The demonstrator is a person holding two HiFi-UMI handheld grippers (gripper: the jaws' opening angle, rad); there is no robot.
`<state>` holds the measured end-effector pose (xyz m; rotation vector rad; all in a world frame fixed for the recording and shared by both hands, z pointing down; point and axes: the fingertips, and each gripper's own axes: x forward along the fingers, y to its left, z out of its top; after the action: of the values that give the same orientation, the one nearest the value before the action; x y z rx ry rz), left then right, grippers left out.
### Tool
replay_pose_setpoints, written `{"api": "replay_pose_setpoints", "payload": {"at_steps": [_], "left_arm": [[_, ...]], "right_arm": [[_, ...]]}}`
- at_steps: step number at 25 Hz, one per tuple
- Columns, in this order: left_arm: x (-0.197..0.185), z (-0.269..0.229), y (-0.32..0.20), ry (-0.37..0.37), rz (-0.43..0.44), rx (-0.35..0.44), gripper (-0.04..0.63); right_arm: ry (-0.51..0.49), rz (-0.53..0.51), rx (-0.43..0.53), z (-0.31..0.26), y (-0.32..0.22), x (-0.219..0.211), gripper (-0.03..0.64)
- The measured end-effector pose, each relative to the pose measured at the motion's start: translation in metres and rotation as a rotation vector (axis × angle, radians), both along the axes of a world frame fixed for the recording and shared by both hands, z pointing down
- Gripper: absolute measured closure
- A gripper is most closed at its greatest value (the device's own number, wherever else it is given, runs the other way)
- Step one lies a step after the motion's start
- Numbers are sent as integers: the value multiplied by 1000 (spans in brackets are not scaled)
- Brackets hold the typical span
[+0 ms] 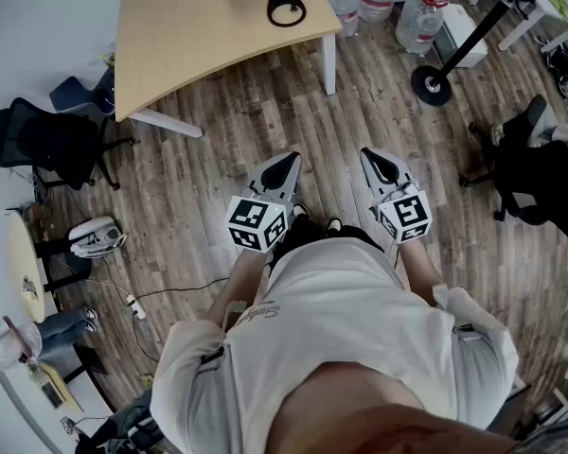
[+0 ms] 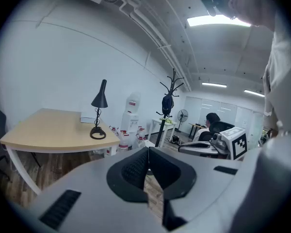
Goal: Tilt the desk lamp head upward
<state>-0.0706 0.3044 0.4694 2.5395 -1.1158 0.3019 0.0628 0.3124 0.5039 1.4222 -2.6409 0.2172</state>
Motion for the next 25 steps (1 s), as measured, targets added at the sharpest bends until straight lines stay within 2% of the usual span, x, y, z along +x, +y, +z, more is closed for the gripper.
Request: {"api": "replay_pose_setpoints", "payload": {"at_steps": [12,20,22,25], "left_arm": [[-2,-4,-15,8,-24,-4,580],[-9,13,-24,-3,-40,-44,580],[-17,13,-35,-4,-46,-43,580],[-30,17,-63,7,-58,-37,580]], "right_arm": [[-17,18,38,-13,-15,10,621],[-12,5,-29,6,-28,9,621],[-29,9,-52,10,-36,7,621],[2,5,-42,11,-55,0,621]]}}
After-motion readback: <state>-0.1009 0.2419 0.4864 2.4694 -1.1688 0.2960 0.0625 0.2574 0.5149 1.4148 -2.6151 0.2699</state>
